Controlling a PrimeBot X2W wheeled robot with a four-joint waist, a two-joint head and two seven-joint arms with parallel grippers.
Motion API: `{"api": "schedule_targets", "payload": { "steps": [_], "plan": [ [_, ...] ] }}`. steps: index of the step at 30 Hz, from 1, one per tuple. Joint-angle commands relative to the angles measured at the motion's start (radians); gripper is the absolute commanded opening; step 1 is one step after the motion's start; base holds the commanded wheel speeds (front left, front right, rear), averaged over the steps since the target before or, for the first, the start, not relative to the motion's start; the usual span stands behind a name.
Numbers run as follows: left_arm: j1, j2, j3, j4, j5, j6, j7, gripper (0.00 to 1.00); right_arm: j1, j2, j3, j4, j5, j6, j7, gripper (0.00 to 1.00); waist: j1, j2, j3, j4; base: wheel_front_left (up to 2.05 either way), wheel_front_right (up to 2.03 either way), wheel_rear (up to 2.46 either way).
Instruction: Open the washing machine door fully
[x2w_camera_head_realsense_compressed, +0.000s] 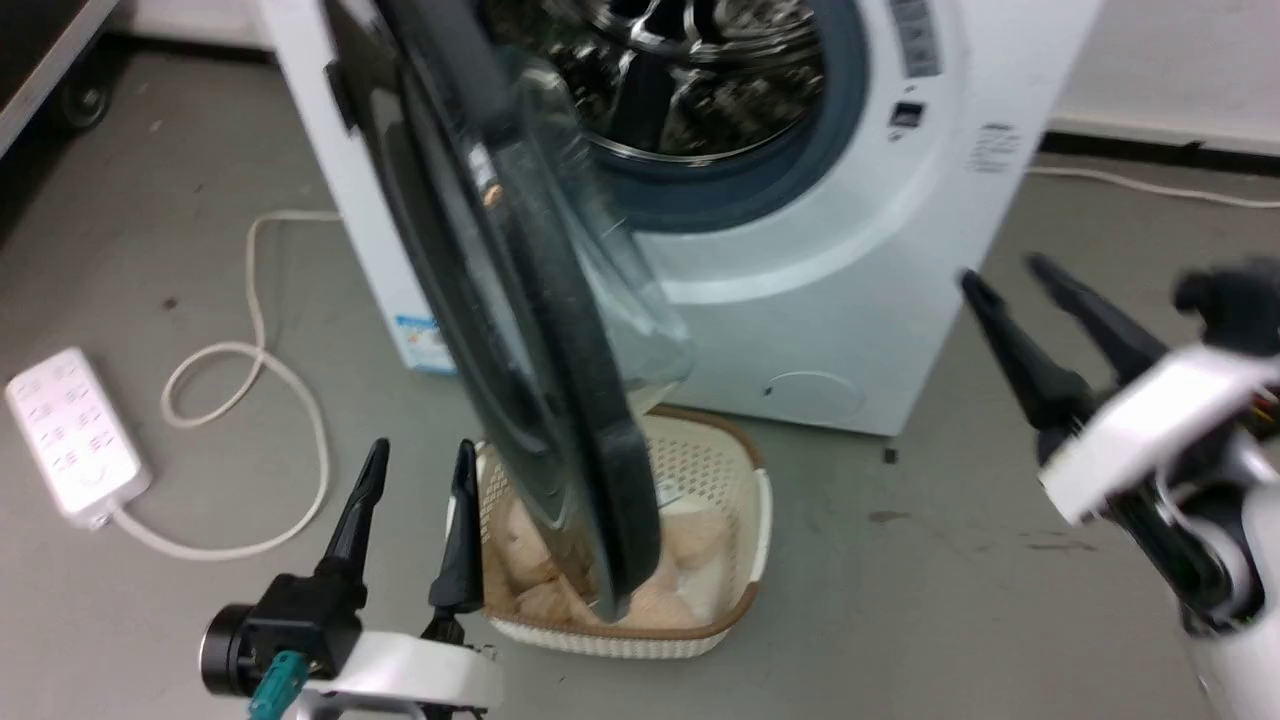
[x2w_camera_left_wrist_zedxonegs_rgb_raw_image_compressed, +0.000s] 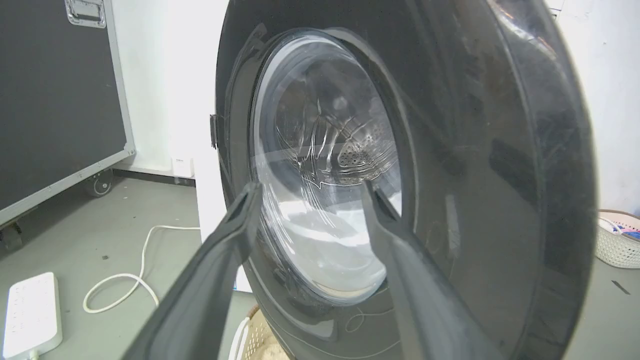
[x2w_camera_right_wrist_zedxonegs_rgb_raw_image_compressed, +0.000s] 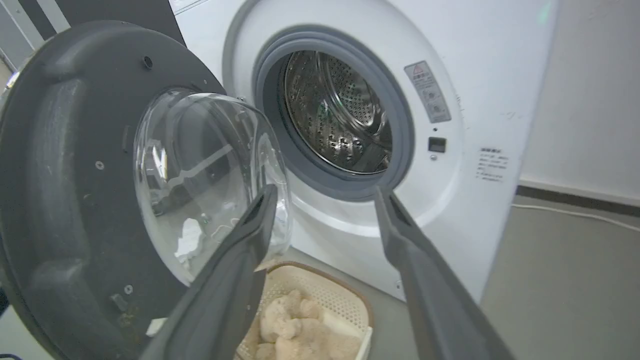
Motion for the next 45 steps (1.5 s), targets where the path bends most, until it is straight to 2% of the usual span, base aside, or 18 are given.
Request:
{"api": "schedule_targets", "payload": {
  "steps": [1, 5, 11, 15, 21, 31, 32, 33, 36, 40, 45],
  "plan": [
    [0.020, 0.001, 0.014, 0.010, -0.015, -0.013, -0.005, 1.00, 0.053, -0.036, 0.004, -0.021, -0.087, 0.001, -0.083, 1.00, 0.0000, -0.0001, -0.032, -0.043, 0.00, 0.00, 0.00],
    [0.035, 0.001, 0.041, 0.025, -0.047, -0.033, -0.005, 1.00, 0.143, -0.058, -0.004, -0.050, -0.282, 0.001, -0.228, 1.00, 0.0000, -0.0001, -0.043, -0.085, 0.00, 0.00, 0.00],
    [0.054, 0.010, 0.070, 0.038, -0.035, -0.043, -0.005, 1.00, 0.304, 0.067, -0.140, -0.090, -0.501, 0.001, -0.384, 1.00, 0.0000, -0.0001, -0.066, -0.123, 0.00, 0.00, 0.00],
    [0.073, 0.008, 0.087, 0.029, -0.031, -0.035, -0.005, 1.00, 0.386, 0.162, -0.166, -0.138, -0.564, 0.001, -0.431, 1.00, 0.0000, -0.0001, -0.067, -0.143, 0.00, 0.00, 0.00],
    [0.082, 0.006, 0.076, 0.022, -0.024, -0.034, -0.005, 1.00, 0.465, 0.236, -0.201, -0.146, -0.680, 0.001, -0.441, 1.00, 0.0000, -0.0001, -0.067, -0.147, 0.00, 0.00, 0.00],
    [0.102, 0.003, 0.072, 0.022, -0.015, -0.021, -0.005, 1.00, 0.509, 0.262, -0.201, -0.101, -0.711, 0.001, -0.465, 1.00, 0.0000, -0.0001, -0.084, -0.145, 0.00, 0.00, 0.00],
    [0.103, 0.003, 0.069, 0.025, -0.015, -0.023, -0.005, 0.47, 0.507, 0.262, -0.200, -0.098, -0.710, 0.001, -0.467, 1.00, 0.0000, -0.0001, -0.085, -0.145, 0.00, 0.00, 0.00],
    [0.103, 0.003, 0.068, 0.027, -0.015, -0.025, -0.005, 0.00, 0.506, 0.263, -0.199, -0.096, -0.706, 0.001, -0.468, 1.00, 0.0000, -0.0001, -0.086, -0.145, 0.00, 0.00, 0.00],
    [0.101, 0.003, 0.071, 0.019, -0.014, -0.029, -0.005, 0.00, 0.501, 0.263, -0.195, -0.087, -0.682, 0.001, -0.469, 1.00, 0.0000, -0.0001, -0.090, -0.146, 0.00, 0.00, 0.00],
    [0.095, 0.002, 0.110, -0.006, -0.022, -0.010, -0.005, 0.00, 0.495, 0.263, -0.182, -0.080, -0.653, 0.001, -0.470, 1.00, 0.0000, -0.0001, -0.094, -0.145, 0.00, 0.00, 0.00],
    [0.043, 0.002, 0.168, -0.116, -0.033, 0.010, -0.005, 0.00, 0.491, 0.263, -0.180, -0.079, -0.646, 0.001, -0.464, 1.00, 0.0000, -0.0001, -0.096, -0.138, 0.00, 0.00, 0.00]
  ]
}}
